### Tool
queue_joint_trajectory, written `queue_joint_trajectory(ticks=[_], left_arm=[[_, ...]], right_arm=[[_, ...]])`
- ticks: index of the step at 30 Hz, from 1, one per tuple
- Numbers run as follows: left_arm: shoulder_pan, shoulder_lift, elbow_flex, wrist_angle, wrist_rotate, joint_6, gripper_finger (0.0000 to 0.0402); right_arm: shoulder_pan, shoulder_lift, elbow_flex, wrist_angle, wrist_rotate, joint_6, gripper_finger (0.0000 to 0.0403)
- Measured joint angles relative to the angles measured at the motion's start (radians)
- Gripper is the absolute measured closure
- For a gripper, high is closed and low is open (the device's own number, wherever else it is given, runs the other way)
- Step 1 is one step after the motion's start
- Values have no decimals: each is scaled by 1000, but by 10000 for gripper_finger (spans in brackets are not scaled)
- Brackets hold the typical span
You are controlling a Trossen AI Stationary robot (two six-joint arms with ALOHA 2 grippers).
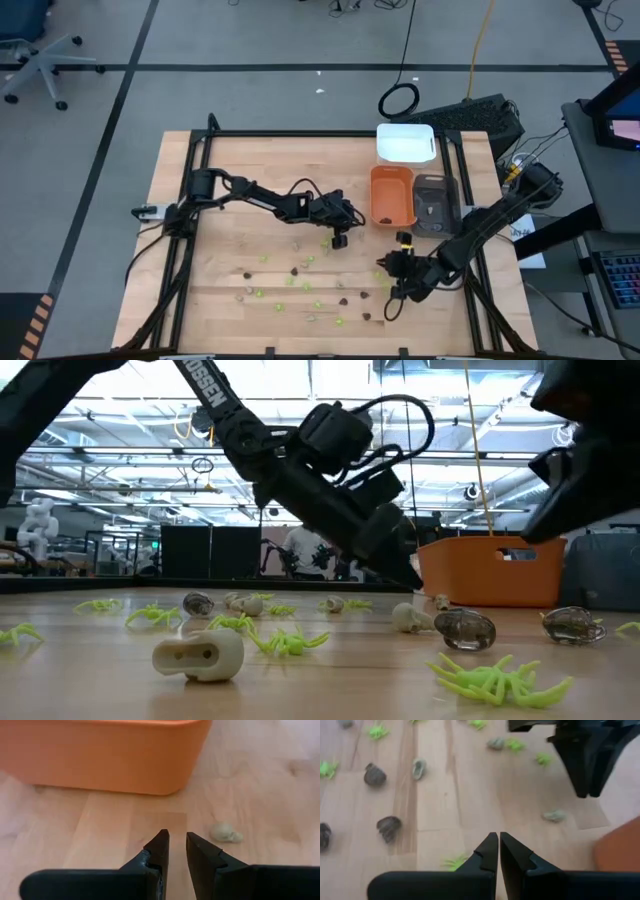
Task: Sort Halloween decoration
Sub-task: Put the white skull toy into the black bin
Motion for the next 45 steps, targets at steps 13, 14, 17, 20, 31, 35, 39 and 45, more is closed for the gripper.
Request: queue_joint_trajectory(ticks=[13, 14, 17, 20, 31, 35, 39, 45], left_arm=[[-18, 136, 120, 17, 17, 54, 336], [-19, 136, 120, 16, 25, 56, 336], [-25, 137, 120, 13, 69, 56, 336], [-38, 137, 120, 9, 115, 55, 336], [-101, 138, 119, 2, 167, 48, 336], [-107, 109, 117, -55, 168, -4, 336], [-109, 37, 113, -210, 125, -25, 336], [-115, -89, 115, -407, 58, -13, 336]], right_arm=[[30, 59, -1, 34, 9, 42, 399], [33, 59, -1, 29, 9, 49, 399], [42, 61, -1, -2, 7, 79, 399], [48, 61, -1, 6, 6, 81, 399], [50, 66, -1, 32, 23, 113, 399], [49, 95, -1, 42, 44, 173, 377], [47, 134, -1, 53, 98, 222, 320], [31, 223, -1, 177, 190, 118, 238]])
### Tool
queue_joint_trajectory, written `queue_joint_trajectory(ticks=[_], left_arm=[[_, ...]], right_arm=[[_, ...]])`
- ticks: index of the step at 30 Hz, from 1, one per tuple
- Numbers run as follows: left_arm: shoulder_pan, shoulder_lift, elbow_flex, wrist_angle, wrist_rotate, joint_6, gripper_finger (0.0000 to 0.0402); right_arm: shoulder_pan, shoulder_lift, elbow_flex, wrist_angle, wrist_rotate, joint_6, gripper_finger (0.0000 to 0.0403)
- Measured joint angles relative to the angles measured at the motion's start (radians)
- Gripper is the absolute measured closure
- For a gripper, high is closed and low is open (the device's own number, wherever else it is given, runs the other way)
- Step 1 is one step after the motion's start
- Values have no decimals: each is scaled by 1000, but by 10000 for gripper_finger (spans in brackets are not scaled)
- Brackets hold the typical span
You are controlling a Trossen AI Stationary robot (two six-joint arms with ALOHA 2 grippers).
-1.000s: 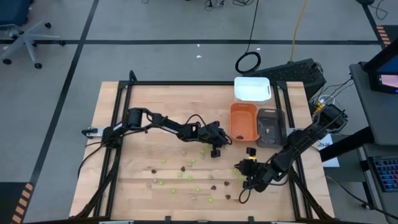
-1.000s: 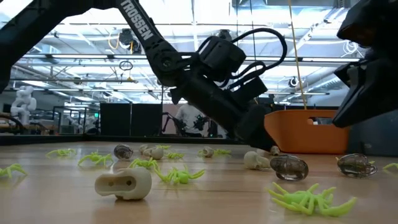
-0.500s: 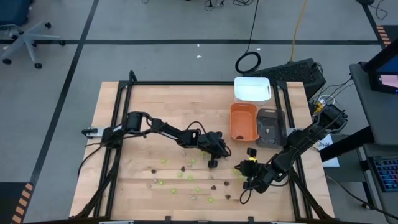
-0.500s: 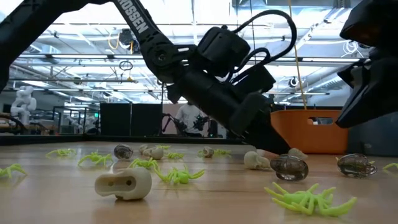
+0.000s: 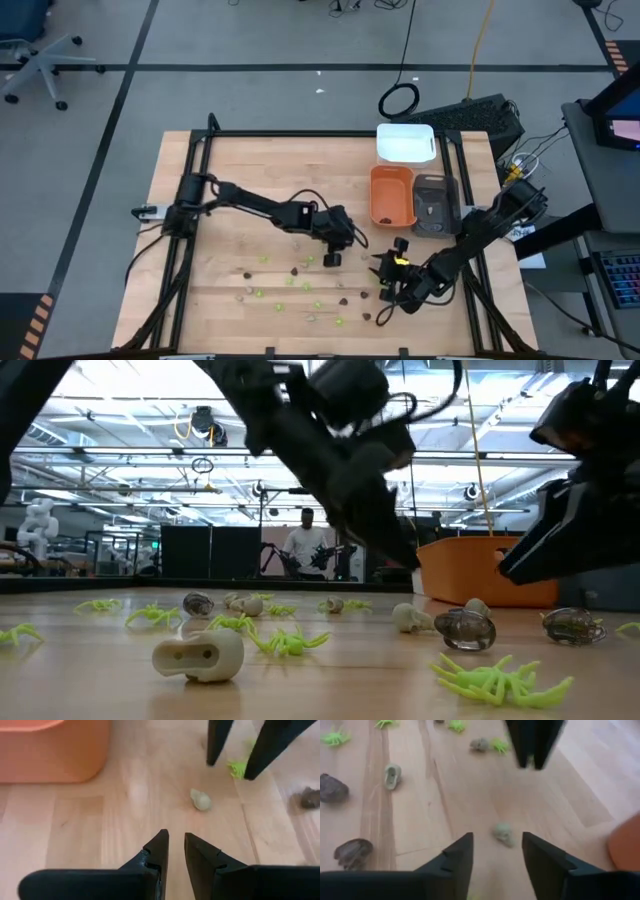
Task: Sort Halloween decoration
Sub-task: Put the white skull toy into the black bin
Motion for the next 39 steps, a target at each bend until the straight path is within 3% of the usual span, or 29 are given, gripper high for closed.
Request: queue_joint_trajectory(ticks=[4, 11, 21, 39], left_arm=[[-27, -63, -32, -55, -16, 35, 336], [-77, -112, -106, -68, -101, 33, 336], [-122, -112, -145, -58, -167, -14, 336], [-160, -112, -144, -54, -180, -15, 336]], right_arm=[[-27, 60, 0, 73, -6, -50, 217], [-75, 96, 1, 104, -36, -69, 219], [-176, 91, 3, 125, -215, -81, 222], [-177, 94, 3, 1, -311, -62, 337]])
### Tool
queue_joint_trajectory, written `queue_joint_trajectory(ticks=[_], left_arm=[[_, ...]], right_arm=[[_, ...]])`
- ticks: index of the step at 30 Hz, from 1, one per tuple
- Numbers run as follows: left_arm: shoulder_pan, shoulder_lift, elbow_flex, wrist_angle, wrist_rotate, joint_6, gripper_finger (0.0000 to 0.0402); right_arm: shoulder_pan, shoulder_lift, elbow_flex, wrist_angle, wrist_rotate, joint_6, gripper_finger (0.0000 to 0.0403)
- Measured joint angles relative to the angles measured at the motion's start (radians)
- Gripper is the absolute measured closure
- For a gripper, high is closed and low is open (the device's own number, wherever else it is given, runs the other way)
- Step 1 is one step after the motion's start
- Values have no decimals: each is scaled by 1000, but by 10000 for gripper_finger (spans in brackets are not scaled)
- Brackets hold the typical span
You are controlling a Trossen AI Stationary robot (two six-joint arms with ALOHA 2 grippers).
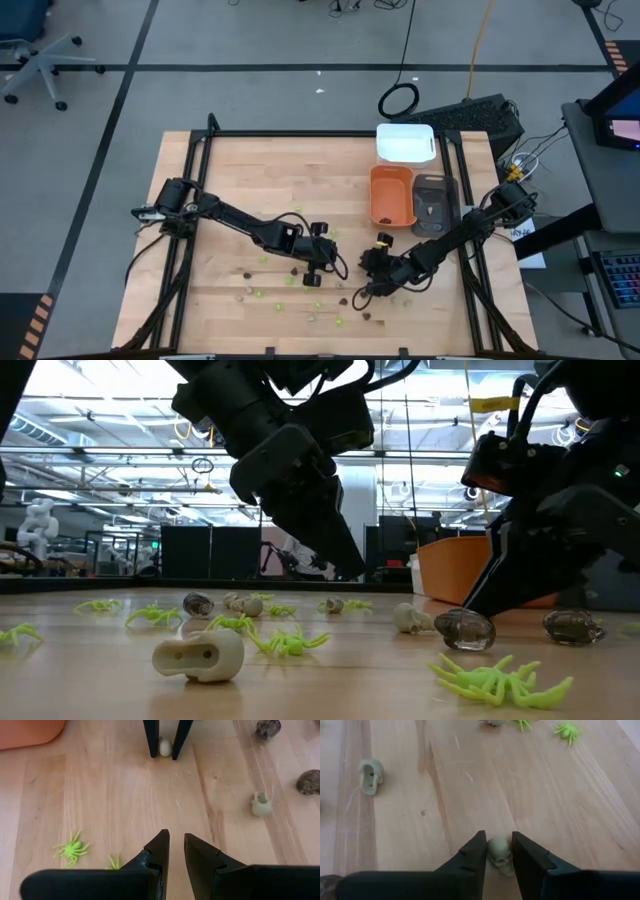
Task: Sort Halloween decoration
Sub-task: Put the white skull toy into the black bin
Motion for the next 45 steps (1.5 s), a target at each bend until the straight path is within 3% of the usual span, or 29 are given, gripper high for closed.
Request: queue_joint_trajectory(ticks=[6, 11, 15, 25, 30, 37, 45], left_arm=[[0, 0, 0, 0, 0, -1, 336], [0, 0, 1, 0, 0, 0, 336], [0, 0, 1, 0, -1, 3, 336], [2, 0, 1, -7, -1, 3, 336], [2, 0, 1, -7, -1, -24, 336], [6, 0, 1, -6, -5, -42, 336], [31, 0, 1, -7, -11, -51, 336]], right_arm=[[1, -1, -1, 5, -4, -51, 388], [1, -65, -3, 23, -26, -102, 394], [13, -172, -10, -8, -40, -160, 395], [28, -527, -4, -108, 124, -273, 396], [0, -685, -4, -199, 126, -295, 396], [-51, -841, 93, -601, 123, -243, 396], [-129, -841, 296, -1170, 63, -21, 395]])
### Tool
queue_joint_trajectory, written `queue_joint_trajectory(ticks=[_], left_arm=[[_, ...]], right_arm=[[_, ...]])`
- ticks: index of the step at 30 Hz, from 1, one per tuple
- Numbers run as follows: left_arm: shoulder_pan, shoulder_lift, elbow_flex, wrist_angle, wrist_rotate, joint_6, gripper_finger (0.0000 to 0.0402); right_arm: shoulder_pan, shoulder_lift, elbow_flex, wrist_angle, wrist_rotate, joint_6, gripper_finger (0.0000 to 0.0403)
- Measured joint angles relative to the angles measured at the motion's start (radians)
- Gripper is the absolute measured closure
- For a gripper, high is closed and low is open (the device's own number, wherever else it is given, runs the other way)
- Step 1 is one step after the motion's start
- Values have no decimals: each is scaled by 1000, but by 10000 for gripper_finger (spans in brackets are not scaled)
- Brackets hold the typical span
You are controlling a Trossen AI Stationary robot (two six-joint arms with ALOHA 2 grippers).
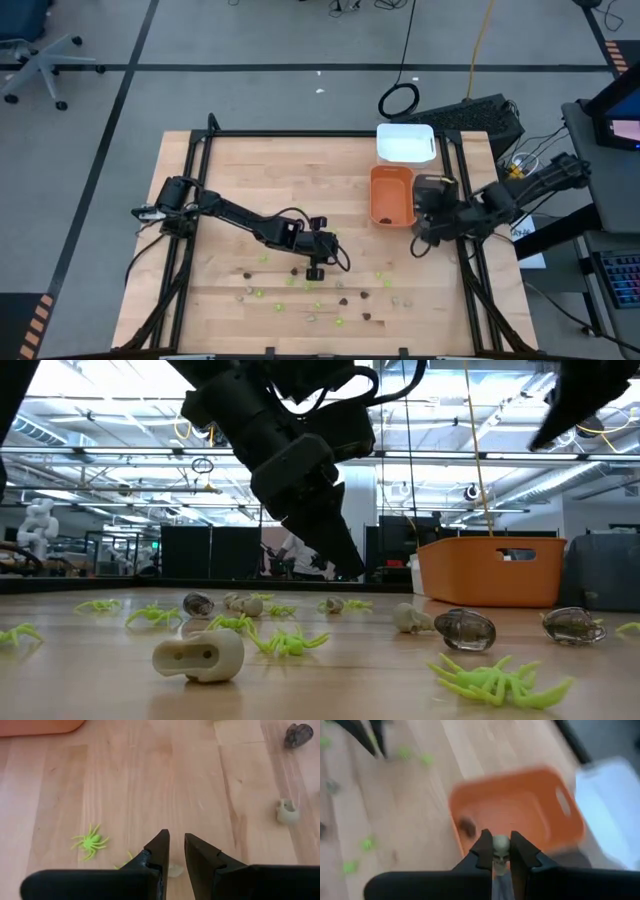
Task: Sort Halloween decoration
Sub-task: Put the white skull toy into the black bin
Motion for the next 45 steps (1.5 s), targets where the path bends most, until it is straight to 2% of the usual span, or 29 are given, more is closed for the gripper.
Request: queue_joint_trajectory(ticks=[3, 6, 11, 14, 22, 25, 29, 36, 45], left_arm=[[-1, 0, 0, -7, -20, -1, 336], [-6, 0, 0, -26, -32, -1, 336], [-27, -1, 0, -55, -45, -1, 336], [-44, -1, 0, -64, -56, -1, 336], [-85, -45, 1, -88, -103, -7, 336], [-102, -106, 2, -94, -114, 1, 336], [-119, -178, 2, -158, -192, 4, 336], [-122, -219, 1, -276, -249, -25, 336], [-129, -228, -62, -371, -260, -152, 336]], right_arm=[[-42, 5, 8, -128, -54, 74, 391], [-88, 10, -18, -181, -120, 141, 390], [-153, 39, -90, -189, -252, 175, 389], [-193, 70, -126, -189, -279, 173, 388], [-309, 131, -163, -188, -276, 74, 372], [-342, 141, -164, -187, -241, 61, 344], [-368, 140, -164, -185, -153, 59, 294], [-368, 117, -164, -176, -142, 55, 235], [-252, 7, -164, -76, -143, 124, 235]])
